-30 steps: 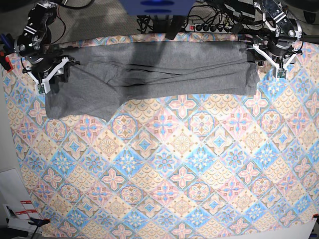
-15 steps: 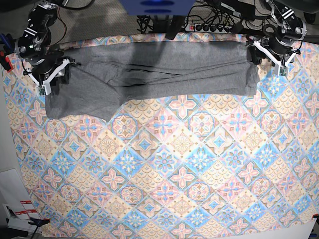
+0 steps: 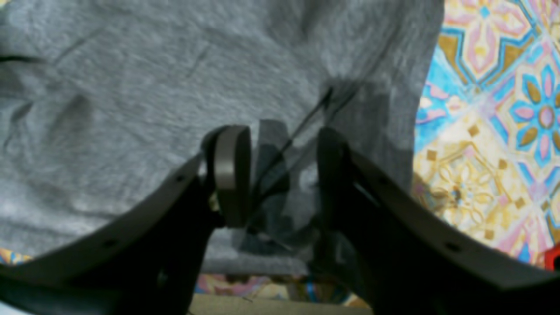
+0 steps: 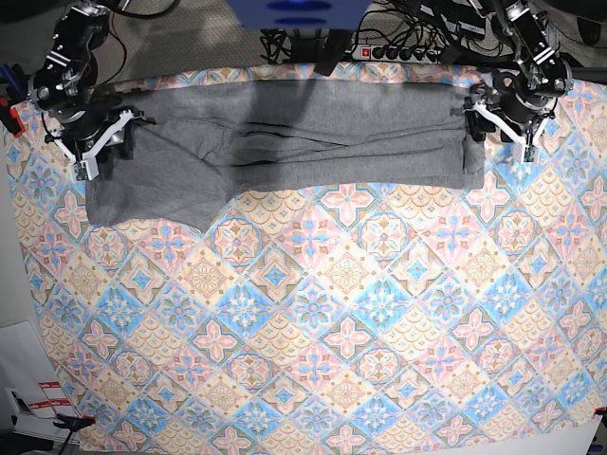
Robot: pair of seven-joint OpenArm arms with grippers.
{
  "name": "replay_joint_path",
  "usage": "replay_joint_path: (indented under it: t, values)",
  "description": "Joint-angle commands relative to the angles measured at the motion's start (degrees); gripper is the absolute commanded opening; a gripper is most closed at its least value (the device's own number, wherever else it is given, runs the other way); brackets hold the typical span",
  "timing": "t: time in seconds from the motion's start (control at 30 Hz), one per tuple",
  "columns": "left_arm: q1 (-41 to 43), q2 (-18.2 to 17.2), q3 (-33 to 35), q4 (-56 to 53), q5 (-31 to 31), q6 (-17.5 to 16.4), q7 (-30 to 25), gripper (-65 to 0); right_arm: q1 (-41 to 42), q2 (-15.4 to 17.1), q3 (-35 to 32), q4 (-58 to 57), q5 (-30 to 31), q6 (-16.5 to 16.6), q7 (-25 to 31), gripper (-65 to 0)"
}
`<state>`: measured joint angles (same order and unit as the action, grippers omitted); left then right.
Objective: Fold the T-shirt properly
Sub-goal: 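Release the strip end with the left gripper and raise it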
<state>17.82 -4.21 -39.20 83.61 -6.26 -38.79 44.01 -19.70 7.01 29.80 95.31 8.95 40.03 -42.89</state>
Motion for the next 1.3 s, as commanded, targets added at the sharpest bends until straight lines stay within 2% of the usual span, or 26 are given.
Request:
replay_joint_path:
  t: [0.0,0.17,0.4,0.47,0.57,0.63,0.9,0.97,1.1,1.2,1.27]
  values:
    - [0.59,0.56,1.35,-0.32,0.24,-1.21,1.84,-29.1,0.14,0.86,0.57,1.18,0.50,-0.03,1.00,-40.9]
    - [0.42,0.56,6.98,-0.32,0.24,-1.21,1.93,-38.8,0.14,0.86,0.13,1.18,0.50,-0.03,1.00,-41.0]
    - [-0.90,0.65,12.43,-0.58,0.24,-1.21,1.93,-42.8,0.23,0.86,0.13,1.18,0.50,-0.03,1.00,-41.2]
    - [-0.99,0.65,13.57,-0.58,0.24,-1.21,1.84,-49.4,0.23,0.86,0.48,1.18,0.50,-0.03,1.00,-41.3]
    - [-2.48,0.73,13.57,-0.58,0.24,-1.21,1.93,-63.1,0.23,0.86,0.57,1.18,0.50,-0.03,1.00,-41.3]
    - [-3.45,0.73,11.90,-0.58,0.24,-1.21,1.93,-63.2,0.23,0.86,0.57,1.18,0.50,-0.03,1.09,-41.3]
    - [-6.97,-0.50,-2.43,-0.58,0.77,-1.21,2.01,-63.2,0.50,0.86,0.66,1.18,0.50,-0.03,1.36,-41.3]
    - [-7.14,-2.52,-2.78,-0.84,0.50,-1.21,2.01,-63.2,0.58,0.78,0.66,1.18,0.50,-0.03,1.44,-41.4]
    - [-7.06,-3.05,-2.78,-0.84,0.33,-1.21,2.19,-63.2,0.67,0.60,0.66,1.18,0.50,-0.03,1.44,-41.4]
    - [-6.62,-2.61,-1.90,4.52,0.33,-1.21,6.58,-63.0,0.67,0.42,0.66,1.18,0.50,-0.03,1.44,-41.4]
    - [-4.95,-1.20,1.79,10.58,-0.29,-1.21,9.31,-63.0,0.67,0.42,0.66,1.18,0.50,-0.03,1.44,-41.4]
